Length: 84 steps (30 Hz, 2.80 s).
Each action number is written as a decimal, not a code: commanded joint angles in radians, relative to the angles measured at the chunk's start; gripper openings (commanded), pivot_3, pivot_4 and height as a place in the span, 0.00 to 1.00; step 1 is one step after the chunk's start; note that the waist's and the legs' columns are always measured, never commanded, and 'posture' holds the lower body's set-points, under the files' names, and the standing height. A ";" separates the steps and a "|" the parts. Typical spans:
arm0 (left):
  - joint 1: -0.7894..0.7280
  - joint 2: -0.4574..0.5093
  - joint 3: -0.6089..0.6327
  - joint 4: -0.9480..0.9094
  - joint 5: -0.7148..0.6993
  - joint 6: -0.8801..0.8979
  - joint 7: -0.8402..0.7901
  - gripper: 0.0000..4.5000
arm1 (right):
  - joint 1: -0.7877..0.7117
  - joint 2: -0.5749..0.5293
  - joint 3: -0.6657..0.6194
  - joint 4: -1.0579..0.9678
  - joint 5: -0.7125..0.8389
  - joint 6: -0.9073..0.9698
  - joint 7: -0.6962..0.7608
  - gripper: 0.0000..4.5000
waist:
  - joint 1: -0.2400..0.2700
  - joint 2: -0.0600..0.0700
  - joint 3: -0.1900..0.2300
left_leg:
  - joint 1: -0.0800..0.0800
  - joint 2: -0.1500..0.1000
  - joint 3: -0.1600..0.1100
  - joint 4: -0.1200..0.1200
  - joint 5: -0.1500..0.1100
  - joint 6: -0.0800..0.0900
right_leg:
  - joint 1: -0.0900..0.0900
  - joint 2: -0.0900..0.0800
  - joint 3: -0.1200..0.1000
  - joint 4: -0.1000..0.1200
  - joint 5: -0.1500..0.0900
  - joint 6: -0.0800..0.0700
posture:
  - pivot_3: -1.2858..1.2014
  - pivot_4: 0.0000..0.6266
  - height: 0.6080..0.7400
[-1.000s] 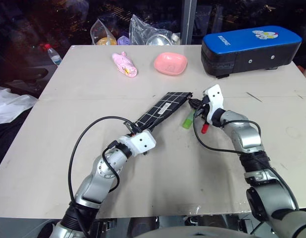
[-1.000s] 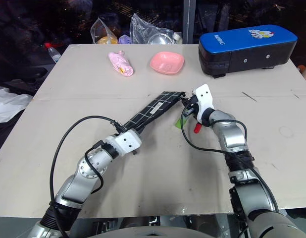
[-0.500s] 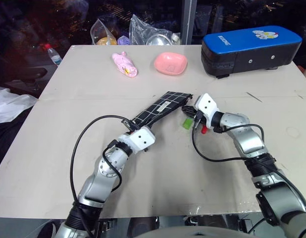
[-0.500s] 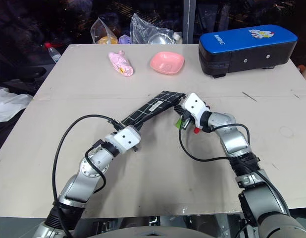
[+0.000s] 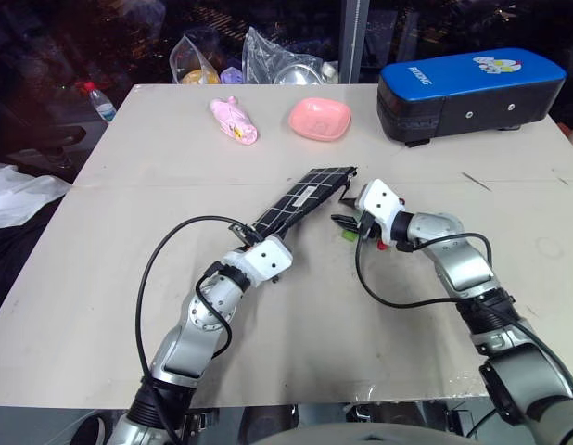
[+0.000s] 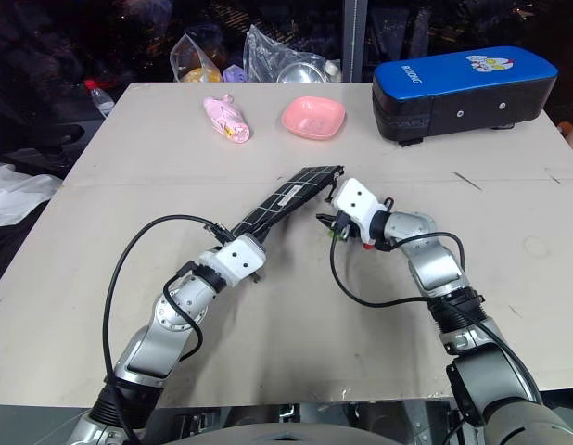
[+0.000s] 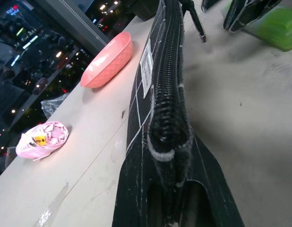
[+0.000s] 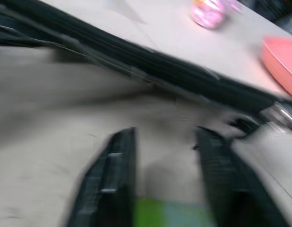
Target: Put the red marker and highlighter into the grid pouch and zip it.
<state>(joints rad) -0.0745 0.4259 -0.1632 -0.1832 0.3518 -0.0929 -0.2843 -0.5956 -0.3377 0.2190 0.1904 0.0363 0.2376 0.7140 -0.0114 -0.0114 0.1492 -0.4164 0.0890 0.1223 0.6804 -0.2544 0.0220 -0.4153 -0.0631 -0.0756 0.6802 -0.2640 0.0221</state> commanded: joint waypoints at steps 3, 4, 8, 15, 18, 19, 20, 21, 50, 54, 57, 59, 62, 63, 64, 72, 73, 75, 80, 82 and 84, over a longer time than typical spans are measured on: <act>-0.001 -0.002 0.012 -0.021 -0.004 -0.009 0.005 0.00 | -0.082 0.061 -0.089 0.060 0.041 0.101 -0.095 0.73 | -0.001 0.000 0.000 | 0.000 0.000 0.001 0.000 0.000 0.000 | 0.000 0.000 0.000 0.000 0.000 0.000 | 0.52 0.24 0.83; -0.001 -0.001 0.012 -0.021 -0.005 -0.010 0.005 0.00 | -0.091 0.072 -0.095 0.072 0.046 0.109 -0.102 0.73 | -0.002 0.000 0.000 | 0.000 0.000 0.001 0.000 0.000 0.000 | 0.000 0.000 0.000 0.000 0.000 0.000 | 0.52 0.24 0.83; 0.000 0.000 0.010 -0.021 -0.006 -0.011 0.002 0.00 | -0.125 0.102 -0.104 0.129 0.039 0.110 -0.130 0.73 | -0.002 0.000 0.000 | 0.000 0.000 0.001 -0.001 0.000 0.000 | 0.000 0.000 0.000 0.000 0.000 0.000 | 0.52 0.24 0.83; 0.006 0.002 0.006 -0.021 -0.004 -0.013 0.000 0.00 | -0.171 0.128 -0.123 0.196 0.044 0.057 -0.168 0.56 | -0.002 0.000 0.000 | 0.000 0.000 0.001 -0.001 0.000 0.000 | 0.000 0.000 0.000 0.000 0.000 0.000 | 0.52 0.24 0.83; 0.010 0.001 0.002 -0.020 -0.001 -0.013 0.001 0.00 | -0.174 0.127 -0.126 0.202 0.041 0.038 -0.172 0.31 | -0.003 0.000 0.000 | 0.000 0.000 0.002 -0.001 0.000 0.000 | 0.000 0.000 0.000 0.000 0.000 0.000 | 0.52 0.24 0.83; 0.012 0.001 0.002 -0.018 -0.001 -0.016 0.001 0.00 | -0.174 0.127 -0.125 0.202 0.039 0.032 -0.172 0.23 | -0.002 0.000 0.000 | 0.000 0.000 0.001 -0.002 0.000 0.000 | 0.000 0.000 0.000 0.000 0.000 0.000 | 0.52 0.24 0.83; 0.013 0.001 0.000 -0.016 -0.001 -0.017 0.001 0.00 | -0.174 0.126 -0.125 0.202 0.037 0.029 -0.172 0.14 | -0.003 0.000 0.000 | 0.000 0.000 0.001 -0.002 0.000 0.000 | 0.000 0.000 0.000 -0.001 0.000 0.000 | 0.52 0.24 0.83; 0.014 0.000 -0.001 -0.014 0.000 -0.018 0.001 0.00 | -0.174 0.125 -0.124 0.200 0.036 0.026 -0.172 0.03 | -0.003 0.000 0.000 | 0.000 0.000 0.001 -0.002 0.000 0.000 | 0.000 0.000 0.000 -0.001 0.000 0.000 | 0.52 0.24 0.83; 0.015 -0.039 0.001 0.000 0.001 -0.014 0.024 0.00 | -0.060 0.018 0.094 -0.053 -0.070 -0.115 0.110 0.01 | -0.002 0.000 0.000 | 0.000 0.000 -0.001 -0.002 0.000 0.000 | -0.001 -0.001 0.000 -0.001 0.000 0.000 | 0.52 0.24 0.83; 0.013 -0.047 0.008 -0.003 0.008 -0.013 0.040 0.00 | -0.045 0.008 0.100 -0.096 -0.058 -0.086 0.154 0.01 | -0.001 0.000 0.000 | 0.000 0.000 -0.002 -0.002 0.000 0.001 | -0.001 -0.001 0.000 -0.001 0.000 0.000 | 0.52 0.24 0.83; 0.012 -0.053 0.019 -0.009 0.012 -0.021 0.065 0.00 | -0.034 -0.003 0.101 -0.112 -0.059 -0.068 0.168 0.01 | -0.001 0.000 0.000 | 0.000 0.000 -0.003 -0.002 -0.001 0.001 | -0.001 -0.001 0.000 -0.001 0.000 0.000 | 0.52 0.24 0.83; 0.011 -0.054 0.026 -0.016 0.011 -0.032 0.080 0.00 | -0.032 -0.008 0.098 -0.107 -0.068 -0.062 0.162 0.01 | -0.001 0.000 0.000 | 0.000 0.000 -0.003 -0.002 -0.001 0.002 | -0.001 -0.001 0.000 -0.001 0.000 0.000 | 0.52 0.24 0.83; 0.013 -0.056 0.030 -0.024 0.014 -0.045 0.097 0.00 | -0.035 -0.013 0.093 -0.094 -0.076 -0.057 0.151 0.01 | -0.001 0.000 0.000 | 0.000 0.000 -0.003 -0.002 -0.001 0.002 | -0.001 -0.001 0.000 -0.001 0.000 0.000 | 0.52 0.24 0.83; 0.014 -0.056 0.030 -0.024 0.016 -0.046 0.100 0.00 | -0.036 -0.014 0.093 -0.094 -0.076 -0.057 0.150 0.01 | -0.001 0.000 0.000 | 0.000 0.000 -0.003 -0.002 -0.001 0.002 | -0.001 -0.001 0.000 -0.001 0.000 0.000 | 0.52 0.24 0.83; 0.014 -0.055 0.029 -0.022 0.016 -0.047 0.102 0.00 | -0.036 -0.013 0.094 -0.098 -0.072 -0.055 0.154 0.01 | -0.001 0.000 0.000 | 0.000 0.000 -0.003 -0.002 -0.001 0.002 | -0.001 -0.001 0.000 -0.001 0.000 0.000 | 0.52 0.24 0.83; 0.007 -0.058 0.032 -0.022 0.031 -0.060 0.137 0.00 | -0.032 0.018 0.083 -0.160 -0.017 0.023 0.168 0.01 | -0.001 0.000 0.000 | 0.000 0.000 -0.003 -0.002 -0.001 0.002 | -0.001 -0.001 0.000 -0.001 0.000 0.000 | 0.52 0.24 0.83; 0.007 -0.058 0.032 -0.022 0.032 -0.062 0.141 0.00 | -0.033 0.015 0.080 -0.159 -0.018 0.025 0.165 0.01 | -0.001 0.000 0.000 | 0.000 0.000 -0.003 -0.002 -0.001 0.002 | -0.001 -0.001 0.000 -0.001 0.000 0.000 | 0.52 0.24 0.83; 0.009 -0.058 0.031 -0.019 0.029 -0.062 0.140 0.00 | -0.036 0.006 0.082 -0.156 -0.021 0.020 0.169 0.01 | 0.001 0.000 0.000 | 0.000 0.000 -0.003 -0.002 -0.001 0.002 | -0.001 -0.001 0.000 -0.001 0.000 0.000 | 0.52 0.24 0.83; 0.011 -0.058 0.032 -0.019 0.033 -0.072 0.146 0.00 | -0.041 0.009 0.077 -0.158 -0.010 0.040 0.166 0.01 | 0.000 0.000 0.000 | 0.000 0.000 -0.003 -0.002 -0.002 0.003 | -0.001 -0.001 0.000 -0.001 0.000 0.000 | 0.52 0.24 0.83; 0.008 -0.059 0.031 -0.017 0.035 -0.071 0.147 0.00 | -0.044 0.015 0.082 -0.169 0.002 0.047 0.174 0.01 | 0.000 0.000 0.000 | 0.000 0.000 -0.003 -0.002 -0.002 0.003 | -0.001 -0.001 0.000 -0.001 0.000 0.000 | 0.52 0.24 0.83; 0.004 -0.061 0.029 -0.014 0.036 -0.071 0.147 0.00 | -0.044 0.024 0.093 -0.188 0.011 0.059 0.181 0.01 | 0.000 0.000 0.000 | 0.000 0.000 -0.003 -0.002 -0.002 0.003 | -0.001 -0.001 0.000 -0.001 0.000 0.000 | 0.52 0.24 0.83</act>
<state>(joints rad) -0.0575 0.3697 -0.1449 -0.1644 0.3868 -0.1419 -0.1508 -0.6224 -0.3285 0.3116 0.0664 0.0139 0.2961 0.8775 -0.0117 -0.0113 0.1494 -0.4164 0.0889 0.1196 0.6782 -0.2563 0.0251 -0.4160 -0.0638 -0.0759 0.6791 -0.2640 0.0221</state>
